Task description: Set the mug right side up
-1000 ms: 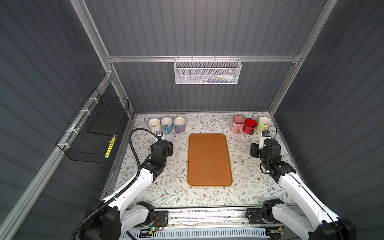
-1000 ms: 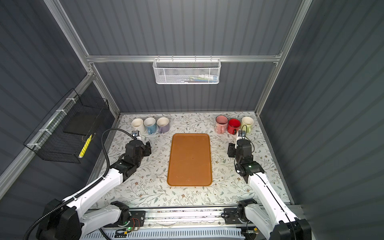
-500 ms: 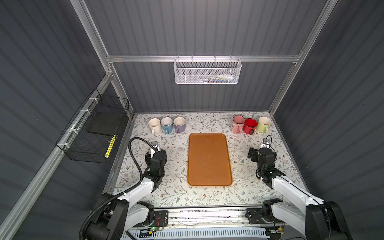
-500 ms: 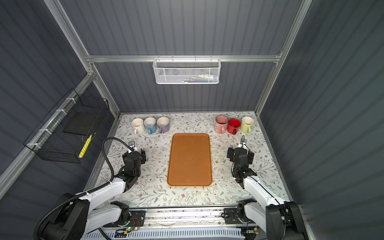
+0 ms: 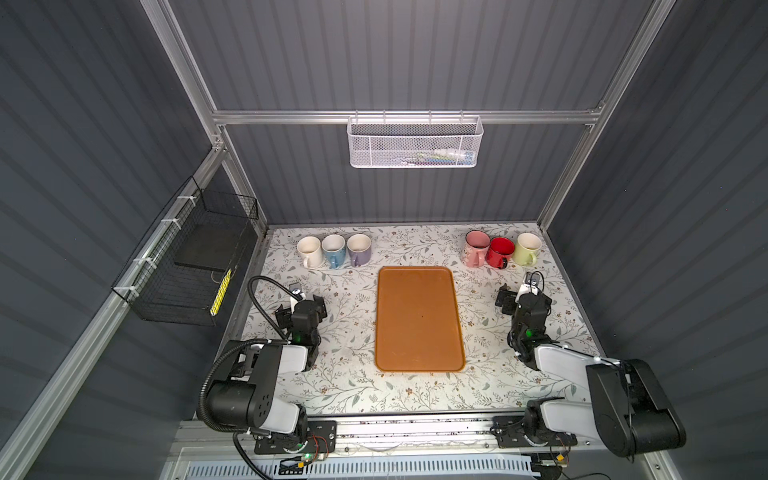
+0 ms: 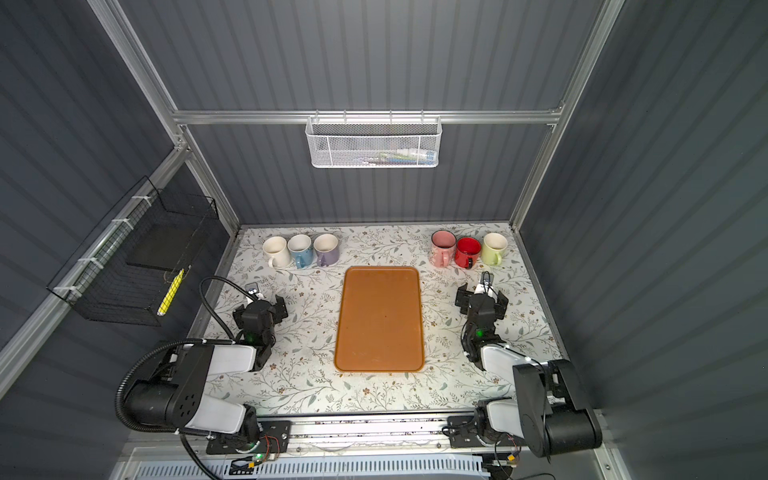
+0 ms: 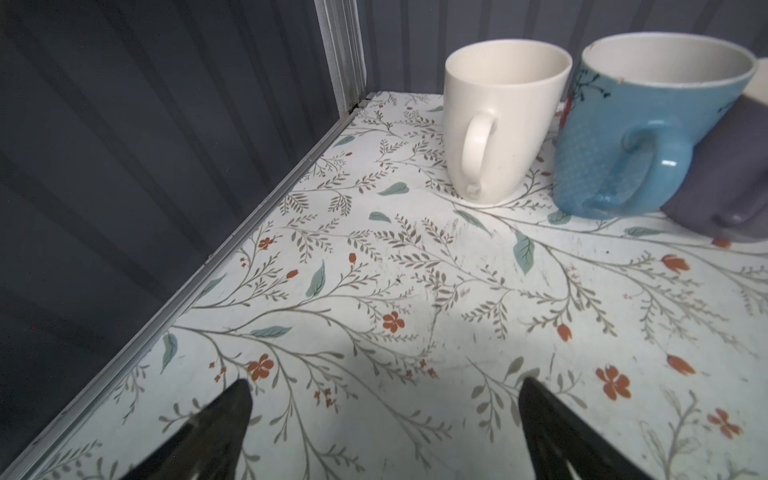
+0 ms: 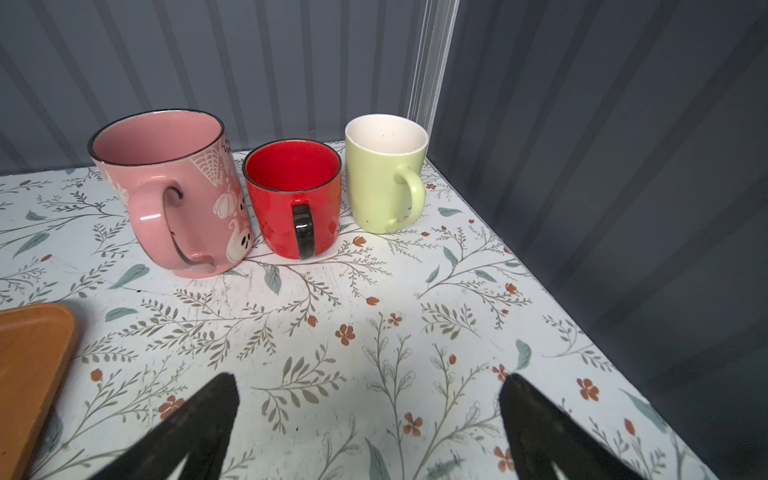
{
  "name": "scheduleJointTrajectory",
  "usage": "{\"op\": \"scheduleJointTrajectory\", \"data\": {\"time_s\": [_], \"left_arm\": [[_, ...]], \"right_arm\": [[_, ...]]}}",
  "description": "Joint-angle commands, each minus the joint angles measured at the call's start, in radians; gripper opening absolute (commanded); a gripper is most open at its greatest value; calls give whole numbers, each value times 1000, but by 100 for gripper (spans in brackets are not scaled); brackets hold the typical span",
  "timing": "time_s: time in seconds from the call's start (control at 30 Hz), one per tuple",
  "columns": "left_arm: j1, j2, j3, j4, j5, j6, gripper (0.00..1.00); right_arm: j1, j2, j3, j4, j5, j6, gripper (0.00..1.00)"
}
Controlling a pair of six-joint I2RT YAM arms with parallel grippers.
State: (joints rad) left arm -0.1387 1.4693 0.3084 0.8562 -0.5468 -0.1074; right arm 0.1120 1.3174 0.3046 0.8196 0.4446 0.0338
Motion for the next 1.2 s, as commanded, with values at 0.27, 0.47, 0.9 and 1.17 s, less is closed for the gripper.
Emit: {"op": "scheduleJointTrajectory", "data": {"time_s": [0.27,0.47,0.9,1.17], "left_arm": [[119,189,-33,351,265,9,100],[120,220,29,260,331,35,100],[120,241,131,110,416,75,100],[119,243,134,103,415,78,100]], "right_arm": [[-95,109,-50,273,-191,6,99],[-112,137,-40,269,-268,1,99],[-137,144,5,193,-341,6,99],[-136,143,5,191,-343,6,99]]}}
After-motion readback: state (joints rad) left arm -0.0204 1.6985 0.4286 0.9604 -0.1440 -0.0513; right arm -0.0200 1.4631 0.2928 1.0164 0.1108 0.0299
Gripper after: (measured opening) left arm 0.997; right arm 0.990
